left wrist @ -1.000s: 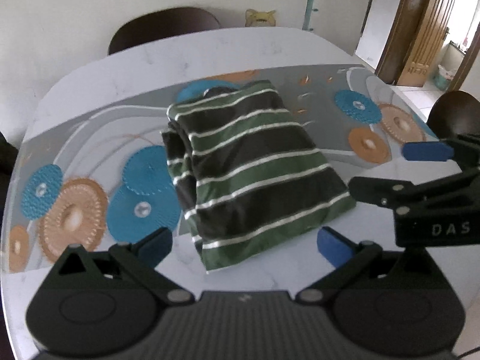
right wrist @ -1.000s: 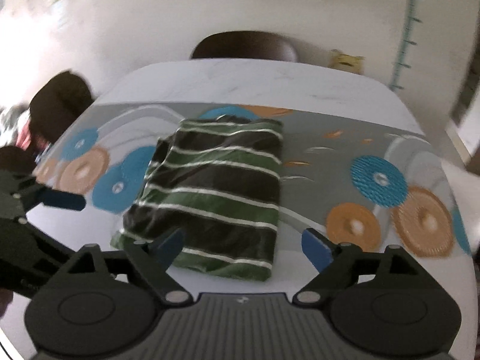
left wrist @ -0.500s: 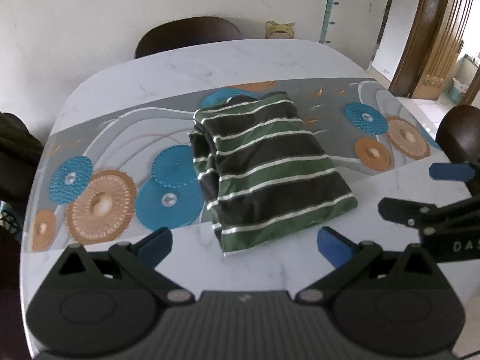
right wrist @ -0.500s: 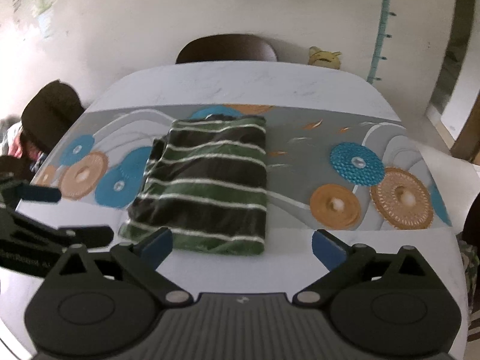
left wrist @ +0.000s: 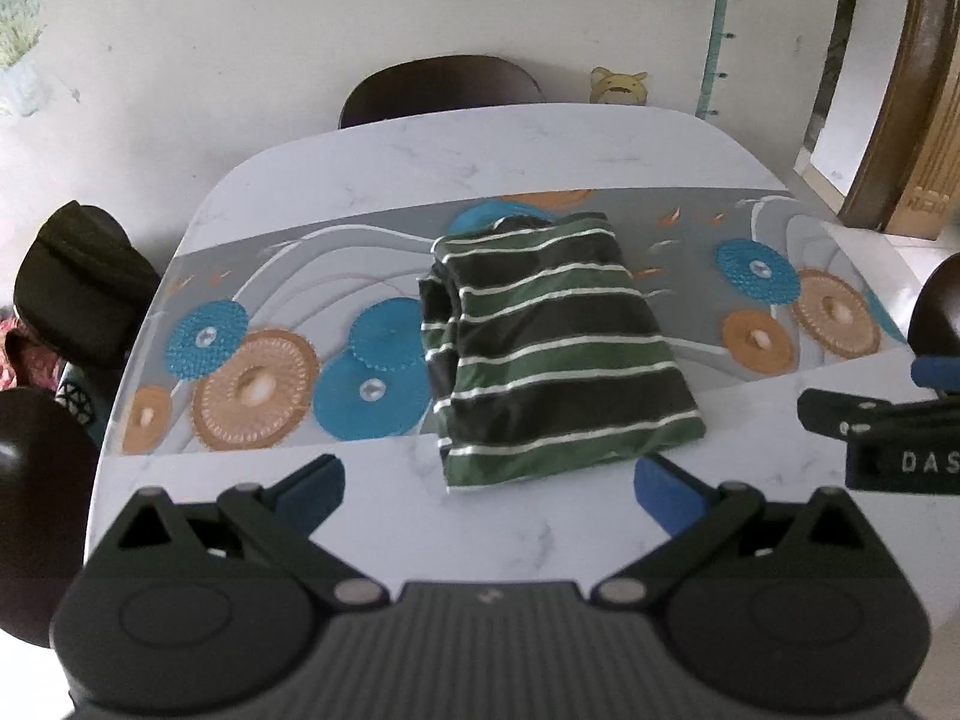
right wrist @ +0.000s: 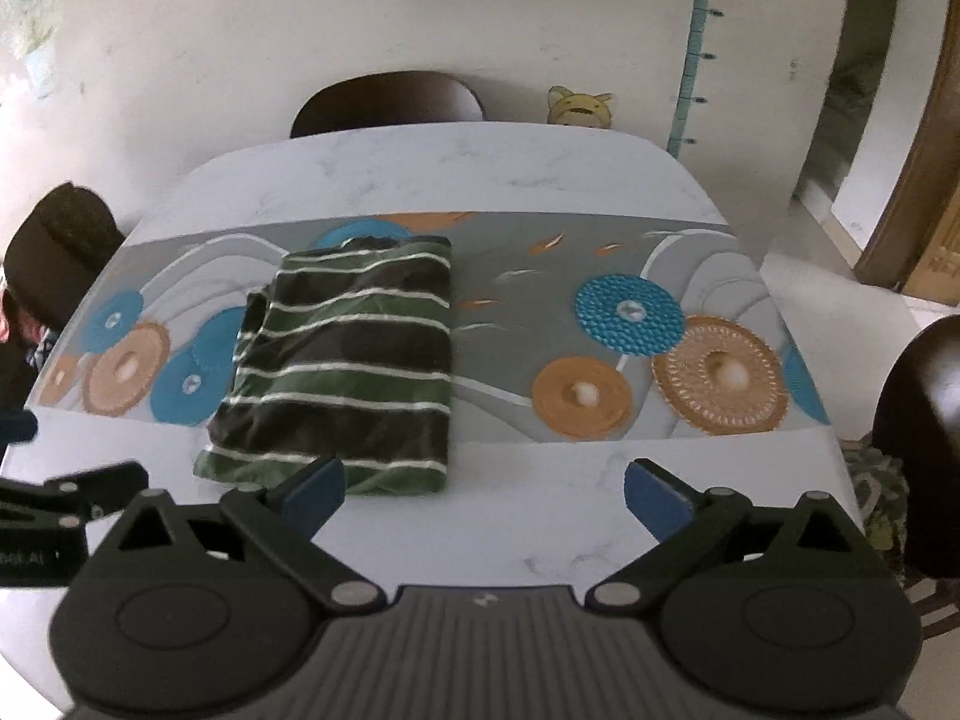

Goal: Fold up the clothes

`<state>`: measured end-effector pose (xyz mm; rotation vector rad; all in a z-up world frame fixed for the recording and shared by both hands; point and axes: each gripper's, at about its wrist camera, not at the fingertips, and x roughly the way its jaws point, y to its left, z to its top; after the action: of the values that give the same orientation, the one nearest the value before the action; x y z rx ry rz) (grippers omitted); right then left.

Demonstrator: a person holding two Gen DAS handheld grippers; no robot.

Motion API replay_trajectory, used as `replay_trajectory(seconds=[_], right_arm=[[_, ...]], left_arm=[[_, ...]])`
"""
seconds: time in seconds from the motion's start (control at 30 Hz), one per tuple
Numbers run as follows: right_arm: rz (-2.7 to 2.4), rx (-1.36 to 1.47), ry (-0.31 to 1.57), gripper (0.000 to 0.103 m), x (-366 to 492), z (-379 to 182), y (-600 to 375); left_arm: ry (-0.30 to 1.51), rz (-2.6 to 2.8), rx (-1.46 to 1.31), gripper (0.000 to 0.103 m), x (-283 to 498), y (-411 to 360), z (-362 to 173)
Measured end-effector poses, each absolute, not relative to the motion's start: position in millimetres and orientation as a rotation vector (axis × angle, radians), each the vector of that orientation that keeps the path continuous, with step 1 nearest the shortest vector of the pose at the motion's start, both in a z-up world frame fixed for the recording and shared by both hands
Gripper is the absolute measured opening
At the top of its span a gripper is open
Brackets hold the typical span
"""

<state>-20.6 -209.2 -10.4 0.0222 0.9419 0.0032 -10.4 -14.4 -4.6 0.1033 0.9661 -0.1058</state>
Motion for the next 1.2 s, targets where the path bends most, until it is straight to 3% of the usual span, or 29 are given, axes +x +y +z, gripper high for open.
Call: replay_trajectory(seconds=[1.2], right_arm=[[0.112,-0.033,0.927,0.101,-3.7,-5.1,-187.5]], left_arm=[[1.000,-0.116,0.066,0.103,-15.9,-6.6,-5.0]])
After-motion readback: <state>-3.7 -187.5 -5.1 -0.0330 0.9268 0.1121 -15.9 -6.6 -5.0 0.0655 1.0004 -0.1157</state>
